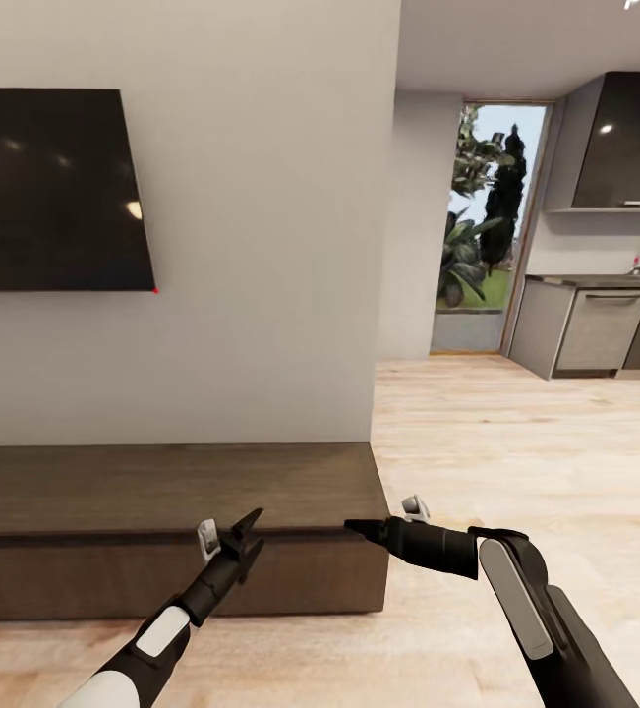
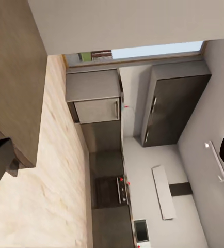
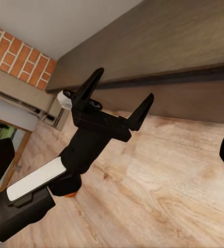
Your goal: Place each of the two pumpkins and all three candles from the living room inside a cabinet in the living room (use any cabinet), then make sure every cabinet is closed, and position the cauldron so it is next to a table in the living room.
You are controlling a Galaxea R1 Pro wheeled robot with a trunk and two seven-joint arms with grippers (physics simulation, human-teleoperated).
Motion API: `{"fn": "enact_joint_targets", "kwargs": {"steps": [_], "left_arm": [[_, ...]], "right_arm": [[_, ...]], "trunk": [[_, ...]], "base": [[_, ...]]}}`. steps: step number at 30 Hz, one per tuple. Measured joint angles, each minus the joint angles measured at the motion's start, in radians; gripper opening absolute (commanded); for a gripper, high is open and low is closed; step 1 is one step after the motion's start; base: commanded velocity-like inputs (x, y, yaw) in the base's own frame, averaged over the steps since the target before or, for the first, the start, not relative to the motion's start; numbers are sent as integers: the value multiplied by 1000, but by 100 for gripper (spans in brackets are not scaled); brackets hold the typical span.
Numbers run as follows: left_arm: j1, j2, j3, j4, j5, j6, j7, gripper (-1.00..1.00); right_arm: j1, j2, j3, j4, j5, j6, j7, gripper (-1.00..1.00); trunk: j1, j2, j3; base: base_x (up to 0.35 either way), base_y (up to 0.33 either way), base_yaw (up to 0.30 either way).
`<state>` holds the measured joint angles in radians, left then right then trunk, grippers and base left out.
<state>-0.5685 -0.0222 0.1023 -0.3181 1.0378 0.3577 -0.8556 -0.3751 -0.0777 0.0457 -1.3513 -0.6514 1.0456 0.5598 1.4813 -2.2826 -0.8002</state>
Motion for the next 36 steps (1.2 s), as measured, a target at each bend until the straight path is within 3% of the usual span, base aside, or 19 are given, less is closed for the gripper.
{"fn": "enact_joint_targets", "kwargs": {"steps": [10, 36], "left_arm": [[0, 0, 0, 0, 0, 0, -2, 100], [0, 2, 0, 0, 0, 0, -4, 100]], "right_arm": [[0, 0, 0, 0, -1, 0, 1, 100], [0, 0, 2, 0, 1, 0, 0, 100]], "trunk": [[0, 0, 0], [100, -182, -81]], "base": [[6, -1, 0], [0, 0, 0]]}}
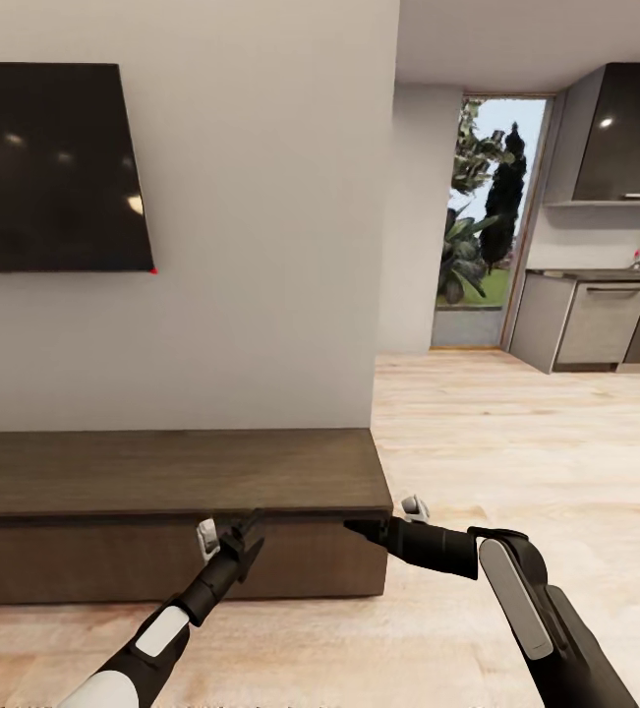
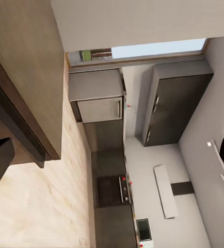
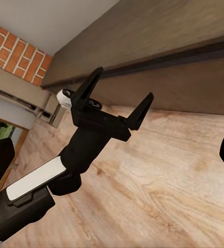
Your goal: Place each of the two pumpkins and all three candles from the living room inside a cabinet in the living room (use any cabinet), then make sure every cabinet is closed, and position the cauldron so it is next to a table in the living room.
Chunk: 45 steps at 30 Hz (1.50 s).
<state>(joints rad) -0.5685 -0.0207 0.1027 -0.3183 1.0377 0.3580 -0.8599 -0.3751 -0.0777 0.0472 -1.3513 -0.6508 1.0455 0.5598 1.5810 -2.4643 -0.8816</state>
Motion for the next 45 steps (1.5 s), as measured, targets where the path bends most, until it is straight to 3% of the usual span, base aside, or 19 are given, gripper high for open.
{"fn": "enact_joint_targets", "kwargs": {"steps": [5, 27, 45], "left_arm": [[0, 0, 0, -1, 0, 0, 0, 100], [0, 0, 0, 0, 0, 0, 0, 100], [0, 0, 0, -1, 0, 0, 0, 100]], "right_arm": [[0, 0, 0, 0, 0, 0, 0, 100], [0, 0, 0, 0, -1, 0, 1, 100], [0, 0, 0, 0, -2, 0, 1, 100]], "trunk": [[19, -35, -16], [29, -40, -101], [29, -40, -101]], "base": [[0, 0, 0], [0, 0, 0], [0, 0, 0]]}}
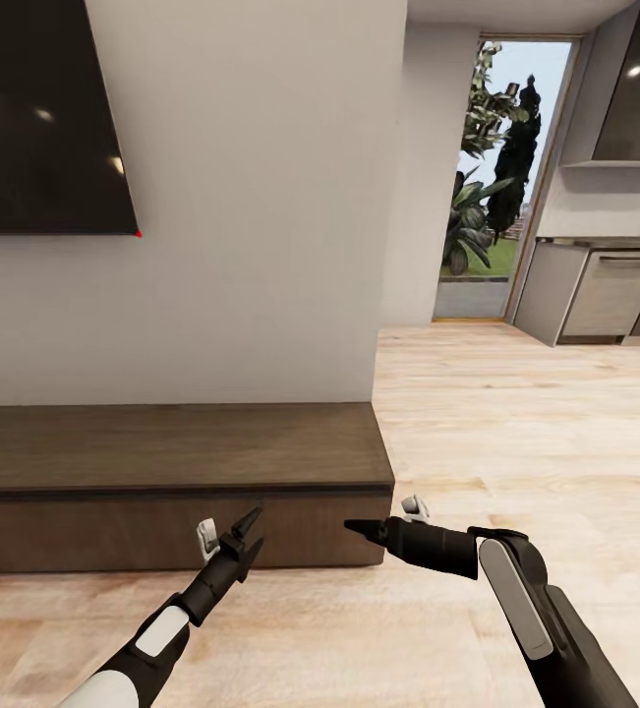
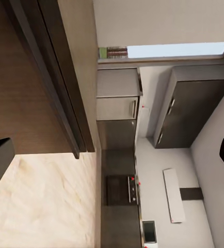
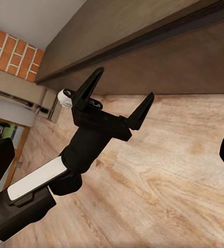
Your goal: Place each of the two pumpkins and all three candles from the living room inside a cabinet in the living room (use any cabinet), then make sure every cabinet is closed, and position the cauldron so it is next to a table in the living room.
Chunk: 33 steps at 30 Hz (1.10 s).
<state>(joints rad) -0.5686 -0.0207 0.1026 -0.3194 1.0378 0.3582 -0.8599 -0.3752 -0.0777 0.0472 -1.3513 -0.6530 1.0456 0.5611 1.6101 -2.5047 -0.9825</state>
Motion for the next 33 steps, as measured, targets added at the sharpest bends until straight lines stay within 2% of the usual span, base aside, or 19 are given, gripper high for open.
{"fn": "enact_joint_targets", "kwargs": {"steps": [8, 17, 33], "left_arm": [[0, 0, 0, 1, 0, 0, 2, 100], [0, 0, 0, 2, 0, 0, 3, 100], [0, 0, 0, 2, -1, -1, 3, 100]], "right_arm": [[0, 0, 0, 0, 0, 0, 0, 100], [0, 0, 0, 0, 0, 0, 0, 100], [0, 0, -1, 0, -1, 0, 1, 100]], "trunk": [[0, 0, 0], [0, 0, 0], [0, 0, 0]], "base": [[3, 0, 0], [134, -20, 0], [6, -1, 0]]}}
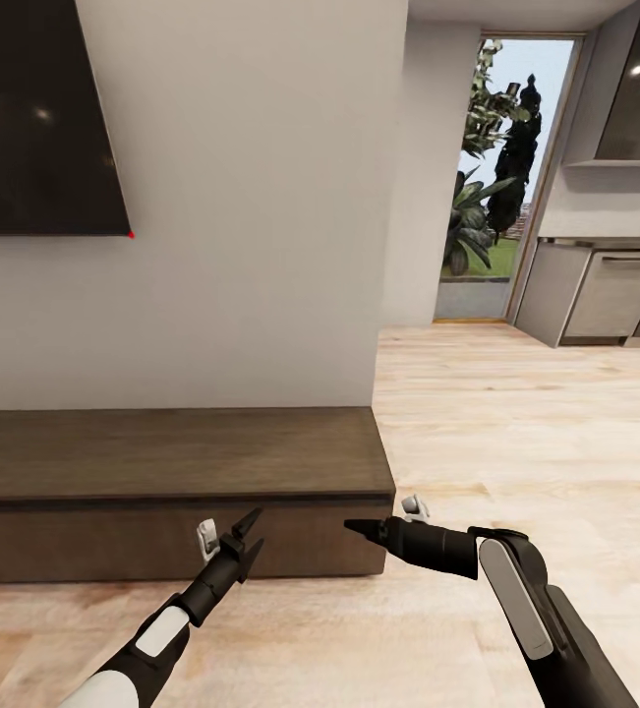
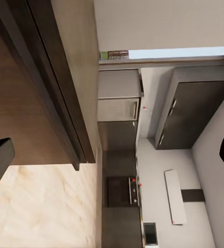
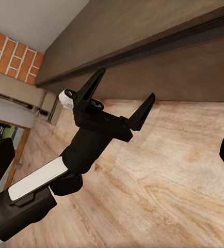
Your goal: Place each of the two pumpkins and all three candles from the living room inside a cabinet in the living room (use any cabinet), then make sure every cabinet is closed, and position the cauldron so it is next to a table in the living room.
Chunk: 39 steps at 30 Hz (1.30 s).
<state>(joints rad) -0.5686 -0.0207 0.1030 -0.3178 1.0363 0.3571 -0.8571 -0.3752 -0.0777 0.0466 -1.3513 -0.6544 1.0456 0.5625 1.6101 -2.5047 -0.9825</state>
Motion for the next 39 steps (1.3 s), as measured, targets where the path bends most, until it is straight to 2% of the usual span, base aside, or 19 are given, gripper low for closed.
{"fn": "enact_joint_targets", "kwargs": {"steps": [16, 25, 32, 39], "left_arm": [[0, 0, 1, -1, 1, 0, 1, 100], [0, -1, 1, -2, 1, -1, 2, 100], [0, -1, 0, -2, 1, -3, 0, 100], [0, -2, 0, -2, 1, -5, 0, 100]], "right_arm": [[0, 0, -1, 0, 0, 0, -1, 100], [0, 0, -1, 0, 0, 0, -1, 100], [0, 0, -1, 0, 0, 0, -1, 100], [0, 0, -1, 0, -1, 0, -1, 100]], "trunk": [[7, -3, -58], [7, -4, -58], [6, -4, -58], [7, -4, -58]], "base": [[0, 0, 0], [5, 0, 0], [230, 0, 0], [39, 0, 0]]}}
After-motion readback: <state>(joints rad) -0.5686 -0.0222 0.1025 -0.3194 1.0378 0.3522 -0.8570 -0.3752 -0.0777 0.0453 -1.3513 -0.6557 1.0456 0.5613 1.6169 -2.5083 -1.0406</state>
